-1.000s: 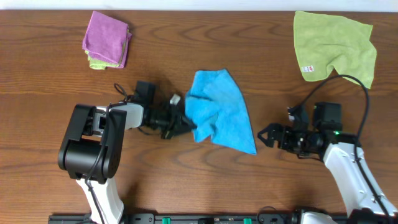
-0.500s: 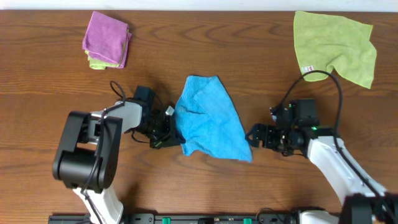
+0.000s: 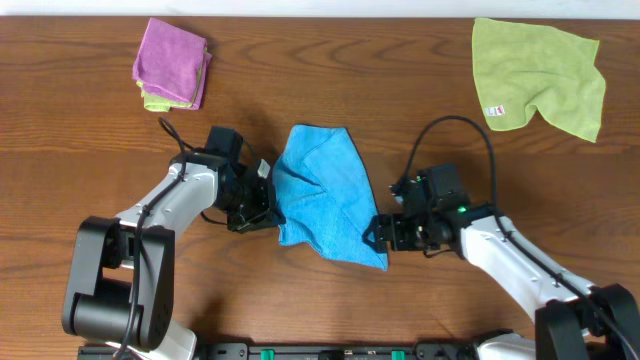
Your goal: Fold the cloth
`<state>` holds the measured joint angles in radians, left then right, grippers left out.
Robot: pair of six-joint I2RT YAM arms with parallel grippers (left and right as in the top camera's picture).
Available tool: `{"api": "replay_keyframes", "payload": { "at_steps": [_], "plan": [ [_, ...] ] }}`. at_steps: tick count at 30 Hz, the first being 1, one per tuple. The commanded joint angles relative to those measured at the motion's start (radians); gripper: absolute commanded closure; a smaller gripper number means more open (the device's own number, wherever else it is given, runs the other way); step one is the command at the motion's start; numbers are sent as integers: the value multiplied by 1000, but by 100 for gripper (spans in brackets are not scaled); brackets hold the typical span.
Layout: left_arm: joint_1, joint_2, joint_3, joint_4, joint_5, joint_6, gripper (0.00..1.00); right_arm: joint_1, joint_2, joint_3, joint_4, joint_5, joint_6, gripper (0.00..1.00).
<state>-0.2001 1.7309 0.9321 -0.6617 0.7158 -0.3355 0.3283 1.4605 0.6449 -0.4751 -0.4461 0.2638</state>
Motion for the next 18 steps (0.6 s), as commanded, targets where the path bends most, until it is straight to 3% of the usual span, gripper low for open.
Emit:
{"api": "replay_keyframes", "payload": {
  "at_steps": [1,10,18],
  "plan": [
    [3,-10,14,-22,-41,19,94,56,-10,16,24,11,9,8],
    [3,-10,14,-58,-55,23,94,141,-10,80,17,167,-47,11],
    [3,-10,14,-79,-55,26,94,169,60,343,26,338,-202,15]
  ]
}}
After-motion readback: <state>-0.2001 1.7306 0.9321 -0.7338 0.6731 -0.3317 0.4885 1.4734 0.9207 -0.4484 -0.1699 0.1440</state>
